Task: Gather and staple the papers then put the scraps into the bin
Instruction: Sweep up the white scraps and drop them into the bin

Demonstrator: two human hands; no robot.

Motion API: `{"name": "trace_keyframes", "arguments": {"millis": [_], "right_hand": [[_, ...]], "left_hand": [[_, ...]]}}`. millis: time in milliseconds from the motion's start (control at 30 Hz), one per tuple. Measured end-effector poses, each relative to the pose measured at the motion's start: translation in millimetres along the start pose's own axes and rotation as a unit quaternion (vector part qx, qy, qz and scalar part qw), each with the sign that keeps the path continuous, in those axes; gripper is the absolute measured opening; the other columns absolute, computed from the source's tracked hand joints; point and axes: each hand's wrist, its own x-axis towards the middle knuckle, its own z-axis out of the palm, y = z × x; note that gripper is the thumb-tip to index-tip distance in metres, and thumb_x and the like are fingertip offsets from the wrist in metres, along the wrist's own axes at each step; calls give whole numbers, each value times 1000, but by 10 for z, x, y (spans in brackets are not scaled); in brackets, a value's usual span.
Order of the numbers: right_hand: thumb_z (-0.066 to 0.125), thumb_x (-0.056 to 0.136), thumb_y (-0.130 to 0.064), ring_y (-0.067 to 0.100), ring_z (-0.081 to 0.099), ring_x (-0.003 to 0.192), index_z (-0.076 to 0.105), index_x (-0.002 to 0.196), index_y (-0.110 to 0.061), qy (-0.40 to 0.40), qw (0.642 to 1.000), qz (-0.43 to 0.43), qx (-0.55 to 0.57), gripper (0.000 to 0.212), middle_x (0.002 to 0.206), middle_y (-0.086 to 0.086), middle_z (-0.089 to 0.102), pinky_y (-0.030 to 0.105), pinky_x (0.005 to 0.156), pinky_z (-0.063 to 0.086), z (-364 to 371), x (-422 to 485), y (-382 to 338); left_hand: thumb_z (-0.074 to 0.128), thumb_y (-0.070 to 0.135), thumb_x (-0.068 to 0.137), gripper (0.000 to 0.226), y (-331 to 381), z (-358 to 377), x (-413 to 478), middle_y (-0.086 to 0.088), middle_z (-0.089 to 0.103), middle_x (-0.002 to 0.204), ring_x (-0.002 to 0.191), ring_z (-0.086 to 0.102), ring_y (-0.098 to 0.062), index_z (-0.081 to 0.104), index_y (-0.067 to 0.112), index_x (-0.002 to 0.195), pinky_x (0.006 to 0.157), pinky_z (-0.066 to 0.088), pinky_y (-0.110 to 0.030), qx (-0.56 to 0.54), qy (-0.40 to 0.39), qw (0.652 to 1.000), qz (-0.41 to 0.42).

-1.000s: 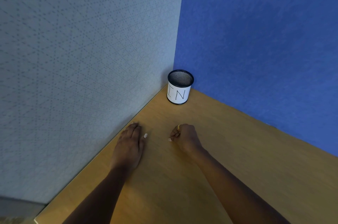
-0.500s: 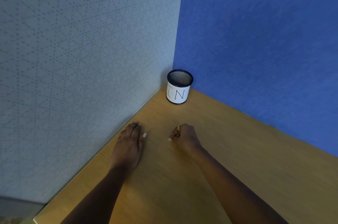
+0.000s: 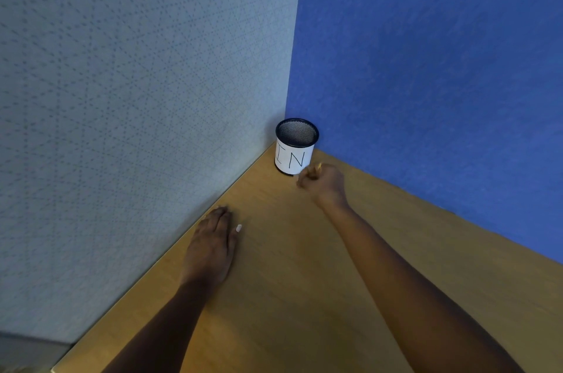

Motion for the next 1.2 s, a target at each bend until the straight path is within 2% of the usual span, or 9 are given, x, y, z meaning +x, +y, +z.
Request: {"name": "trace_keyframes", "arguments": {"millis": [67, 167, 267, 433, 567, 767, 900, 1000, 1200], "right_hand": [[66, 82, -5, 15, 62, 75, 65, 79, -2, 44, 999, -25, 14, 5, 81, 10, 68, 17, 63, 48, -54, 131, -154], [64, 83, -4, 24, 67, 83, 65, 84, 1, 83, 993, -69, -40, 6, 88, 16, 71, 34, 77, 56, -98, 369, -301], [60, 84, -2, 28, 66, 88, 65, 87, 1, 89, 986, -99, -101, 7, 91, 18, 70, 39, 82, 55, -99, 529, -363], [57, 87, -4, 28, 66, 93, 69, 93, 1, 70, 979, -112, -158, 13, 98, 18, 70, 35, 82, 55, -70, 682, -413], [51, 92, -7, 32, 62, 103, 68, 109, -5, 60, 971, -113, -200, 24, 113, 19, 66, 32, 86, 51, -35, 735, -431], [49, 86, 4, 29, 66, 95, 70, 95, -5, 82, 981, -108, -141, 25, 103, 17, 69, 35, 83, 56, -26, 749, -419], [45, 82, 15, 27, 63, 101, 68, 103, -5, 91, 982, -101, -131, 37, 108, 16, 67, 27, 80, 52, -46, 689, -411], [42, 79, 20, 26, 63, 101, 68, 105, -5, 87, 983, -102, -127, 45, 109, 15, 68, 29, 86, 54, -55, 646, -389], [53, 84, 8, 25, 67, 91, 69, 95, -2, 87, 980, -125, -129, 22, 98, 15, 71, 29, 82, 55, -108, 633, -421]], "left_hand": [[17, 56, 90, 68, -6, 10, -4, -4, 35, 149, 139, 29, -18, 36, 13, 140, 112, 25, -34, 1, -1, 1000, -2], [11, 58, 85, 74, -9, 12, -4, -3, 35, 149, 138, 30, -18, 36, 14, 140, 112, 27, -35, 1, 0, 1000, -5], [13, 57, 86, 73, -5, 12, 1, -4, 35, 148, 138, 30, -18, 37, 14, 140, 112, 28, -35, 2, 3, 1000, -6], [6, 60, 82, 80, 9, 0, -8, -3, 36, 148, 138, 31, -19, 37, 14, 139, 111, 29, -35, -2, 5, 1000, -6], [27, 46, 95, 56, 24, -5, -9, -2, 32, 151, 140, 27, -17, 34, 15, 142, 113, 26, -35, -8, -5, 1000, -11], [31, 40, 96, 52, 29, -8, -6, -2, 31, 151, 140, 26, -17, 33, 15, 142, 113, 25, -35, -13, -7, 1000, -11], [33, 38, 96, 51, 26, -1, -5, -3, 32, 150, 140, 27, -18, 34, 14, 142, 113, 25, -34, -9, -2, 1000, -9], [33, 38, 96, 51, 13, 6, 0, -3, 33, 150, 139, 28, -18, 35, 14, 141, 112, 26, -34, -8, 3, 1000, -6], [31, 39, 96, 52, 0, 19, -6, -3, 34, 149, 139, 29, -18, 36, 14, 140, 113, 28, -35, -8, 4, 1000, -8]]}}
